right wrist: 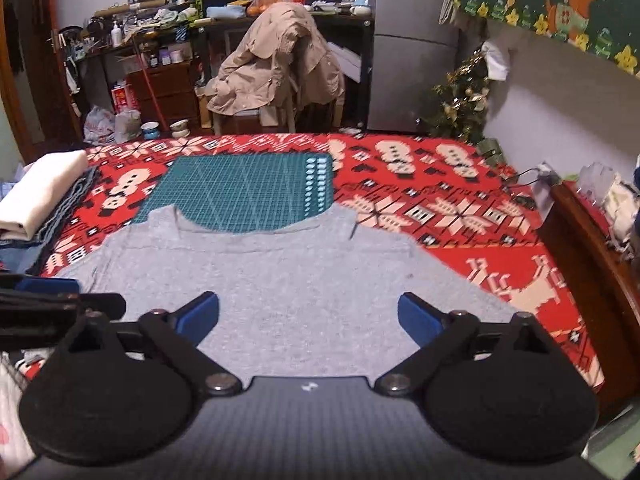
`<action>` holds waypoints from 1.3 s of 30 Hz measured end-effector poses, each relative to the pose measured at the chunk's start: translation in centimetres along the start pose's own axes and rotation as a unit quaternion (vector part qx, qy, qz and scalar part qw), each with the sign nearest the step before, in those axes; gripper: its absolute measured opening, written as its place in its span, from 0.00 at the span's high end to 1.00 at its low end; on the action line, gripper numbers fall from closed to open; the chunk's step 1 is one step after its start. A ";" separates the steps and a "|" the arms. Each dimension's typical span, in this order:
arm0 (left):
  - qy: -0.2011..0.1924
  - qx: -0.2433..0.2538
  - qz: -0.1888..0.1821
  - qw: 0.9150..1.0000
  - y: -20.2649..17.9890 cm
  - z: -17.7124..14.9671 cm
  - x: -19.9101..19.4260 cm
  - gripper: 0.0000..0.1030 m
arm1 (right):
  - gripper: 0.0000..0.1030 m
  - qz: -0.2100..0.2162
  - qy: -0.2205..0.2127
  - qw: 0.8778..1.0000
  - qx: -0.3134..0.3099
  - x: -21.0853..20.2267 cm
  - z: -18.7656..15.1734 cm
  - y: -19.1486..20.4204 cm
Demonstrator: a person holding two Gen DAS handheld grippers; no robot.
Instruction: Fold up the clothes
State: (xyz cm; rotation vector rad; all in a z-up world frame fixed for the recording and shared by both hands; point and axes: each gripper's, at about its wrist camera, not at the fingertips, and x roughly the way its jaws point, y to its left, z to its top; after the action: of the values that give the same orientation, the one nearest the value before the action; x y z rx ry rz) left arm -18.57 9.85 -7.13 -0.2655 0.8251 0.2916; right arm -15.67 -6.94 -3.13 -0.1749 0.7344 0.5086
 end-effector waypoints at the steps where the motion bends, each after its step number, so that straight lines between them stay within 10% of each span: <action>1: 0.003 -0.003 -0.006 1.000 0.1 -0.4 0.3 0.83 | 0.25 0.009 0.009 1.000 0.003 0.3 -0.3 0.0; 3: 0.013 -0.013 -0.033 0.999 0.5 -1.2 1.1 0.92 | 0.43 0.023 0.026 0.999 0.013 1.0 -1.1 0.1; 5: 0.019 -0.021 -0.043 0.999 0.6 -1.8 1.9 0.95 | 0.81 0.038 0.052 0.998 0.018 2.1 -1.9 0.3; 7: 0.025 -0.029 -0.053 0.998 0.7 -2.3 2.8 0.99 | 0.91 0.041 0.070 0.997 0.019 3.2 -2.7 0.6; 12: 0.055 -0.065 -0.112 0.990 1.9 -2.9 5.3 0.99 | 0.91 0.039 0.057 0.997 -0.017 4.5 -4.2 2.5; 39: 0.070 -0.064 -0.181 0.979 3.5 -4.6 6.3 1.00 | 0.99 0.100 0.056 0.988 -0.101 6.8 -6.4 7.1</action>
State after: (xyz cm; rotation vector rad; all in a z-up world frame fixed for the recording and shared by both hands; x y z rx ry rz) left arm -18.88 12.46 -15.31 -0.5539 0.8796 -0.0179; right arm -18.76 -0.32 -12.31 -0.3218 0.8139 0.7702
